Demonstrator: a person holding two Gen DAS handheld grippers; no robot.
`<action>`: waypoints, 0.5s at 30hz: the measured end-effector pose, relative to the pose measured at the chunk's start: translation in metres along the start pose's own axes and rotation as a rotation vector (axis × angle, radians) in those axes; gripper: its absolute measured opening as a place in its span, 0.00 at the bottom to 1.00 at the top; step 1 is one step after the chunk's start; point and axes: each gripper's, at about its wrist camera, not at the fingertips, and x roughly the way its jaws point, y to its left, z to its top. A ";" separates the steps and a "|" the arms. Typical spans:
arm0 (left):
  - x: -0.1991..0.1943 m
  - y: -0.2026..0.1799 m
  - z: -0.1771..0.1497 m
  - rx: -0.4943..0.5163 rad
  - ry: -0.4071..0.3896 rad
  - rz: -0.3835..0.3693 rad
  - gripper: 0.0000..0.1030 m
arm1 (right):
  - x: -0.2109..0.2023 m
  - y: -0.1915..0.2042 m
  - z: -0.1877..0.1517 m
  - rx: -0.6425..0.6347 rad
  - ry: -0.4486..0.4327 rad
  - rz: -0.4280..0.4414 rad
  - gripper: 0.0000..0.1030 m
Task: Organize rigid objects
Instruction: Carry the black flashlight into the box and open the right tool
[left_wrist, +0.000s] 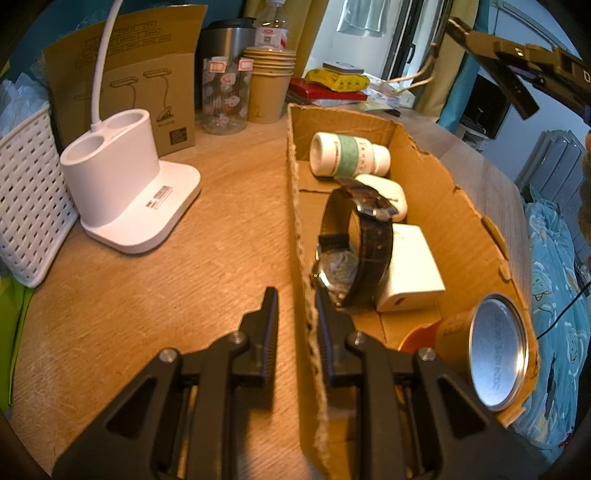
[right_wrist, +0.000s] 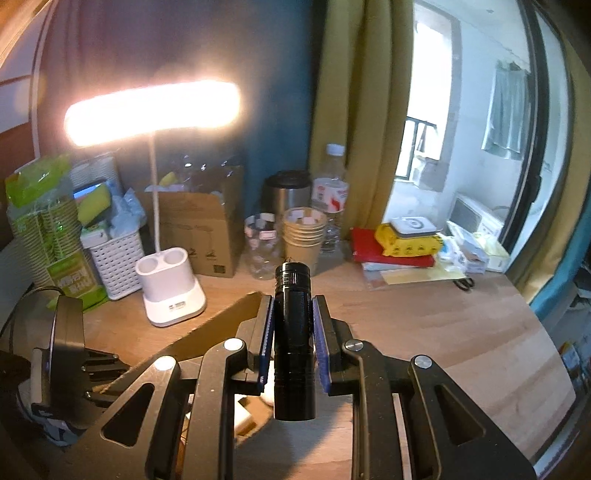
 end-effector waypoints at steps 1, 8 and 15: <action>0.000 0.000 0.000 -0.001 0.000 -0.001 0.21 | 0.005 0.004 -0.001 -0.004 0.006 0.009 0.21; 0.000 0.000 0.000 0.000 0.000 0.000 0.21 | 0.041 0.031 -0.008 -0.053 0.088 0.082 0.21; 0.000 0.000 0.000 0.000 0.000 0.000 0.21 | 0.070 0.050 -0.018 -0.086 0.139 0.099 0.21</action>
